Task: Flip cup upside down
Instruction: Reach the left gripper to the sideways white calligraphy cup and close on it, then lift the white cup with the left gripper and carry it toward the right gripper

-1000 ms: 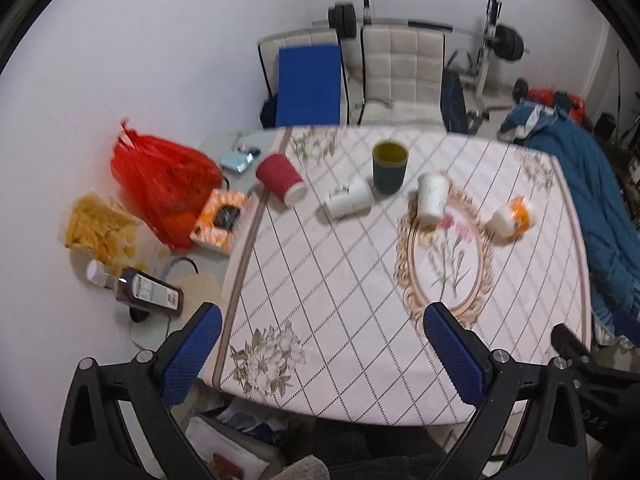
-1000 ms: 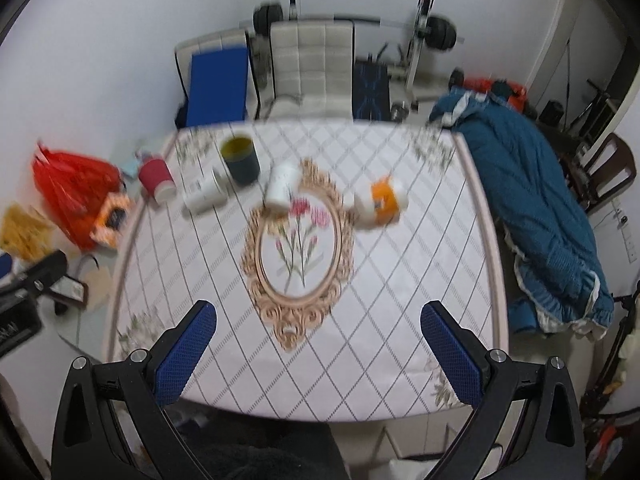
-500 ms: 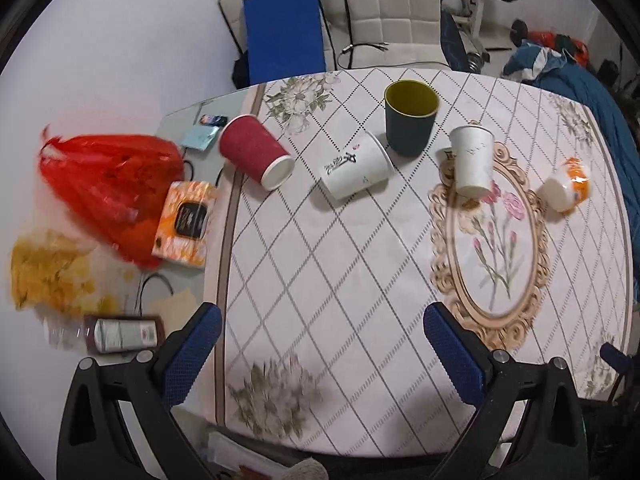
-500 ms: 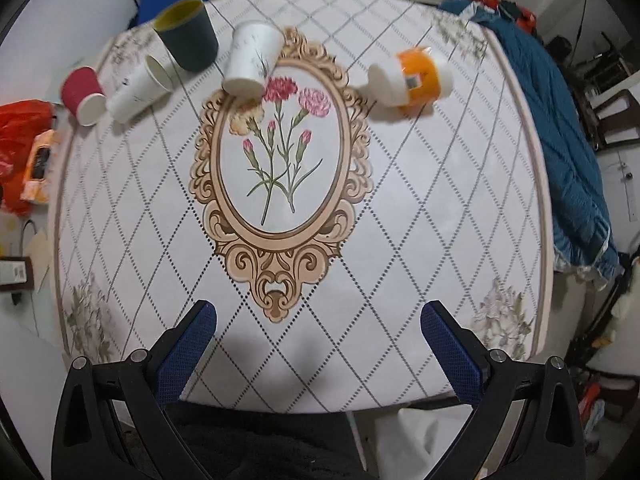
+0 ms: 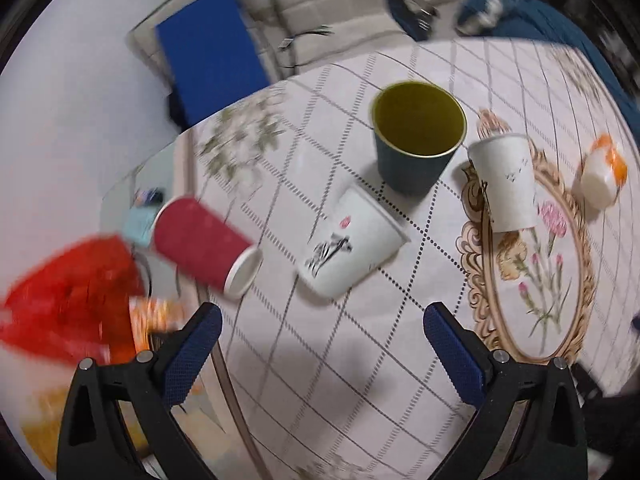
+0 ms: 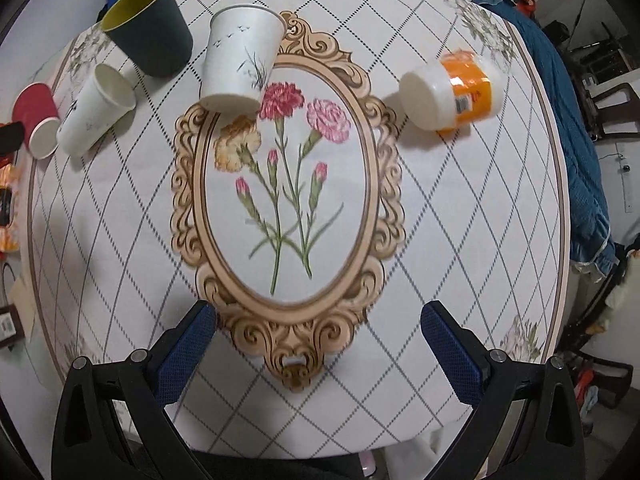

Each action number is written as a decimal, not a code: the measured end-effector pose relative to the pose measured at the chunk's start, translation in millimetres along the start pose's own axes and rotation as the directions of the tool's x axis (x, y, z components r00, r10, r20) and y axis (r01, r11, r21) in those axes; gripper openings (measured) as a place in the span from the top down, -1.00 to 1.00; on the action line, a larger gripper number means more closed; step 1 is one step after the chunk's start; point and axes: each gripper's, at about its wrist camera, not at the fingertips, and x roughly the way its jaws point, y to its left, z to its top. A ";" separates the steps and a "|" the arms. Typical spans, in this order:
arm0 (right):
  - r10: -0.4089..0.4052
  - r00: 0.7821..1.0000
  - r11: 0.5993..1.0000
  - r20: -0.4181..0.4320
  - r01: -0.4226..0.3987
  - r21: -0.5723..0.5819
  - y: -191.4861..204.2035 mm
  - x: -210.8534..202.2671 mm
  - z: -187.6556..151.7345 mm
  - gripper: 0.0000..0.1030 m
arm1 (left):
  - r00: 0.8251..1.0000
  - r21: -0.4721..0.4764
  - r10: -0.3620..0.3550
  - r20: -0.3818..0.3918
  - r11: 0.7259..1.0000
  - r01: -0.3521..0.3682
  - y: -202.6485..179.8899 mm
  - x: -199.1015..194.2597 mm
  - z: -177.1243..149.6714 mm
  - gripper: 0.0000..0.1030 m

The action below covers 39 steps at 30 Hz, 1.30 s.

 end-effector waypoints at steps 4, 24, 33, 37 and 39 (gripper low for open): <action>-0.009 1.000 1.000 -0.004 0.009 -0.003 4.9 7.3 21.2 -1.00 | 0.999 0.181 0.028 -0.016 0.983 -0.025 -13.2 23.7 18.9 -1.00; -0.020 0.999 1.000 -0.041 0.020 -0.008 16.7 27.3 48.9 -1.00 | 0.997 0.451 0.003 -0.082 0.892 0.034 -46.5 99.7 39.2 -0.66; -0.038 0.999 0.999 -0.029 0.038 -0.004 15.8 18.7 43.0 -1.00 | 0.995 0.362 -0.041 -0.095 0.929 0.073 -31.2 106.1 40.7 -0.32; -0.040 0.999 0.999 -0.027 0.040 0.002 15.4 15.4 38.2 -1.00 | 0.991 0.280 -0.078 -0.113 0.954 0.107 -18.5 105.1 39.0 -0.31; -0.039 0.999 0.999 -0.024 0.040 0.005 16.6 13.9 36.2 -1.00 | 0.987 0.227 -0.105 -0.123 0.965 0.131 -7.9 102.8 35.8 -0.31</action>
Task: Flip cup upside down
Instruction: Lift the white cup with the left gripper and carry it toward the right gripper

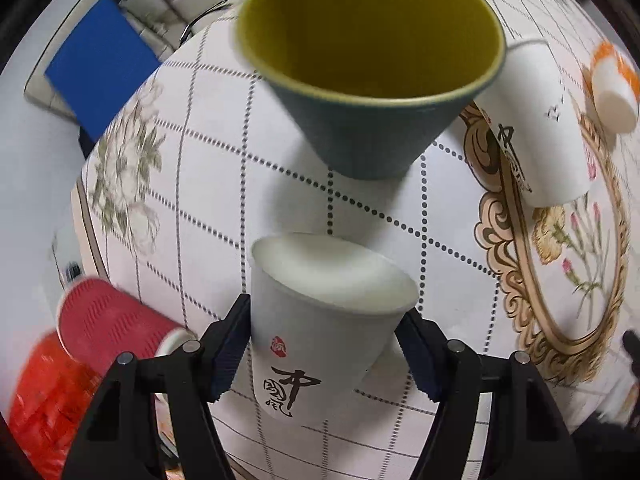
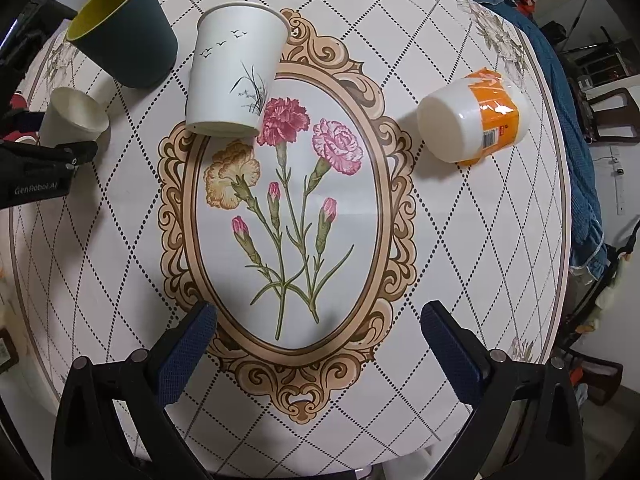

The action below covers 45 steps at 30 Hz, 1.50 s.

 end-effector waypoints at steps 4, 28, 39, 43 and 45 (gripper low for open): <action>0.004 1.000 1.000 0.003 -0.004 0.008 -0.1 -3.7 -8.9 -1.00 | 0.997 -0.108 -0.076 -0.010 0.991 0.075 12.7 -7.6 -13.5 -0.31; 0.055 0.998 0.997 -0.012 -0.055 -0.052 -44.7 13.8 -98.8 -1.00 | 0.876 -0.746 -0.480 0.046 0.567 0.350 -68.5 -24.6 -171.9 -0.31; 0.027 0.999 0.998 -0.035 -0.029 -0.053 -89.9 47.5 -117.3 -1.00 | 0.919 -0.682 -0.394 -0.004 0.673 0.286 -129.0 -10.8 -152.7 -0.31; 0.018 0.999 0.999 -0.044 -0.019 -0.028 -104.8 57.5 -118.0 -1.00 | 0.925 -0.663 -0.379 -0.027 0.699 0.267 -136.9 -3.2 -151.1 -0.32; 0.019 0.999 1.000 -0.047 -0.019 -0.018 -109.3 60.2 -116.7 -1.00 | 0.929 -0.657 -0.370 -0.023 0.706 0.265 -141.8 -1.8 -151.1 -0.33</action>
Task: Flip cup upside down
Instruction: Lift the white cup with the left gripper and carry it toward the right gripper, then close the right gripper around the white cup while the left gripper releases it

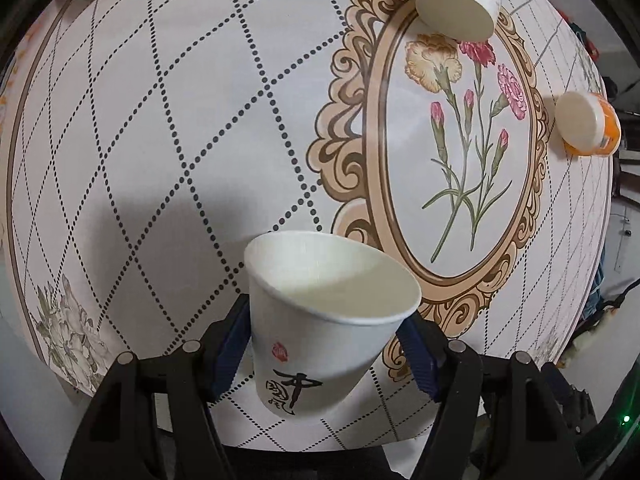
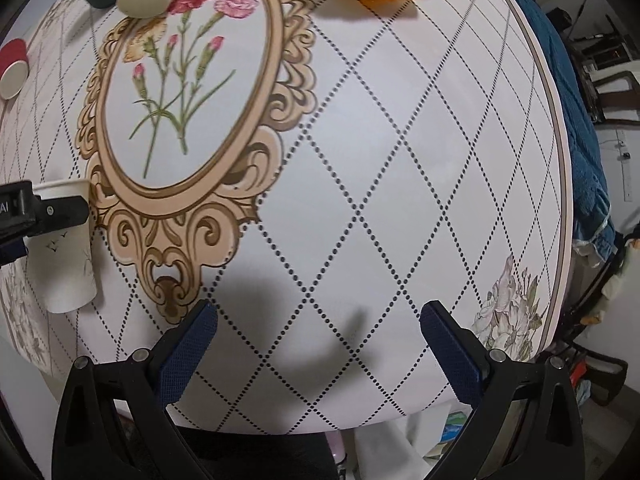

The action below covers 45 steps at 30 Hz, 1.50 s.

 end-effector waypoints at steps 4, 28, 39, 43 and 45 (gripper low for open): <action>0.005 1.000 1.000 -0.002 -0.005 0.020 -8.7 5.2 0.4 -1.00 | 1.000 0.030 0.017 0.005 0.999 -0.017 -13.3 10.4 -3.6 -0.33; 0.024 1.000 0.999 0.015 -0.025 0.038 3.6 -15.8 5.7 -1.00 | 0.994 0.103 0.060 0.094 0.992 -0.069 -30.6 -18.5 -8.8 -0.65; 0.164 0.983 0.985 0.081 -0.160 -0.058 39.5 -78.2 -20.9 -1.00 | 0.952 0.106 0.178 0.249 0.972 -0.209 26.1 -94.1 -89.3 -0.65; 0.198 0.976 0.976 0.093 -0.188 -0.107 67.1 -99.3 -30.6 -1.00 | 0.950 0.072 0.181 0.255 0.976 -0.206 50.8 -103.2 -103.9 -0.65; 0.209 0.973 0.973 0.098 -0.197 -0.117 80.2 -107.7 -34.7 -1.00 | 0.949 0.056 0.178 0.261 0.978 -0.199 64.6 -109.6 -108.6 -0.65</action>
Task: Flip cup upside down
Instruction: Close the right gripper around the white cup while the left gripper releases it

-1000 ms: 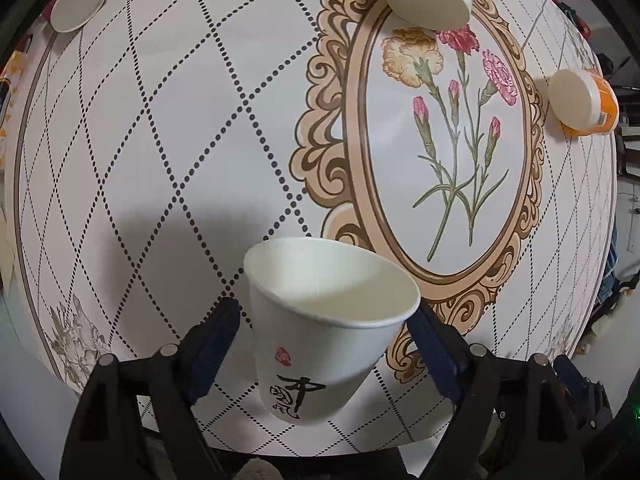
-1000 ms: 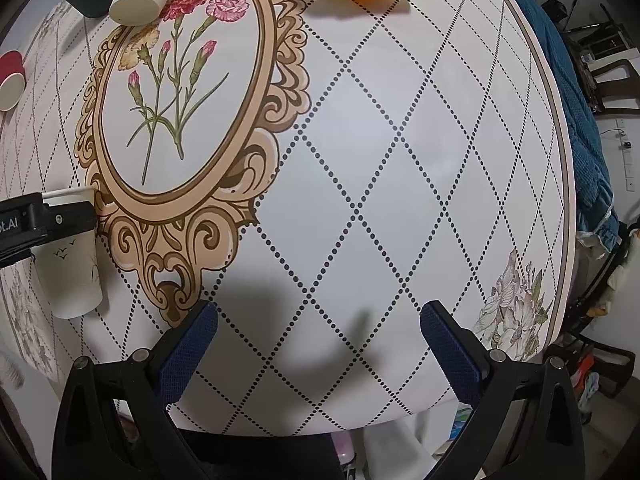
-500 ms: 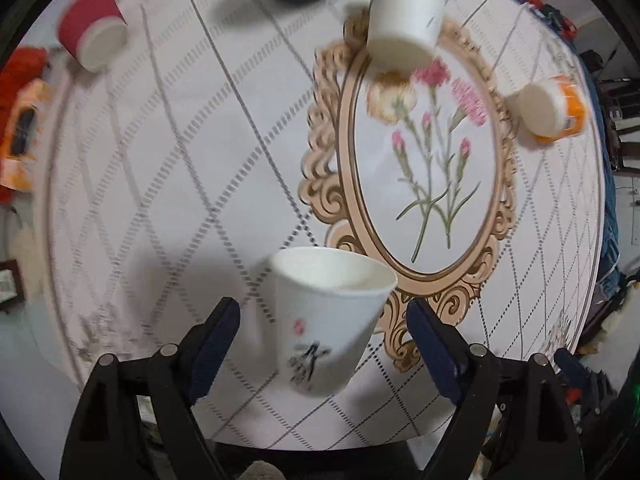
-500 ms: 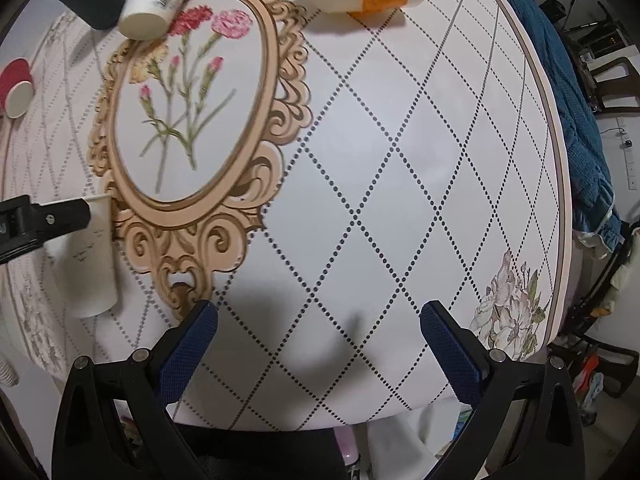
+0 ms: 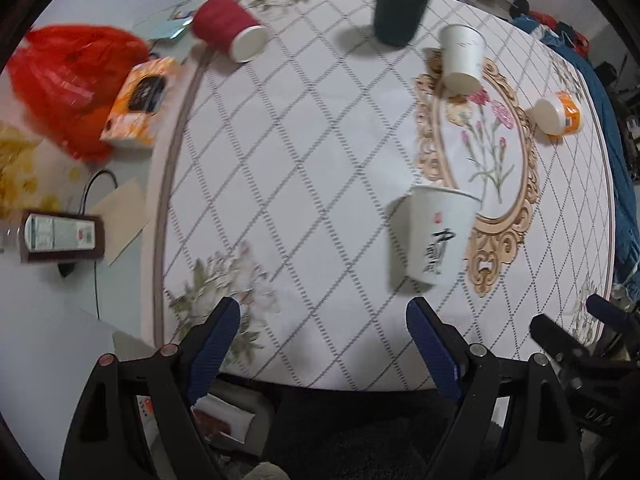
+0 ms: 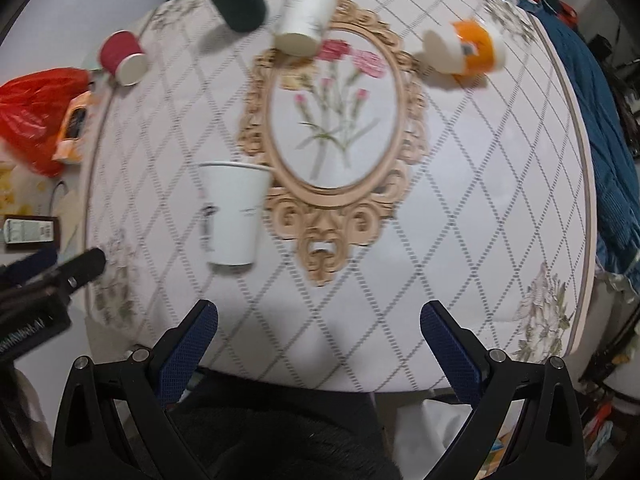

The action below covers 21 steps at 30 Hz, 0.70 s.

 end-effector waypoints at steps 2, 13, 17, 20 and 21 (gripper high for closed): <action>-0.011 1.000 1.000 0.011 0.011 -0.006 12.7 -6.1 -0.1 -1.00 | 1.000 -0.012 -0.014 0.010 1.000 0.014 13.0 -3.7 -3.0 -0.65; -0.205 0.970 0.894 0.127 0.238 -0.380 86.7 -31.2 2.9 -1.00 | 0.999 -0.092 -0.007 0.053 0.996 0.012 66.2 13.6 -9.0 -0.85; -0.308 0.910 0.577 0.277 0.410 -0.706 124.9 -22.9 -9.4 -1.00 | 0.998 -0.106 0.042 0.046 0.994 -0.037 74.0 30.8 -10.3 -0.85; -0.347 0.856 0.211 0.384 0.470 -0.857 142.6 -2.4 -23.8 -1.00 | 0.998 -0.134 0.060 0.013 0.989 -0.058 77.2 49.4 -9.6 -0.85; -0.339 0.846 0.085 0.411 0.463 -0.882 145.3 5.0 -29.7 -1.00 | 0.998 -0.145 0.061 0.003 0.988 -0.060 77.6 53.3 -9.7 -0.85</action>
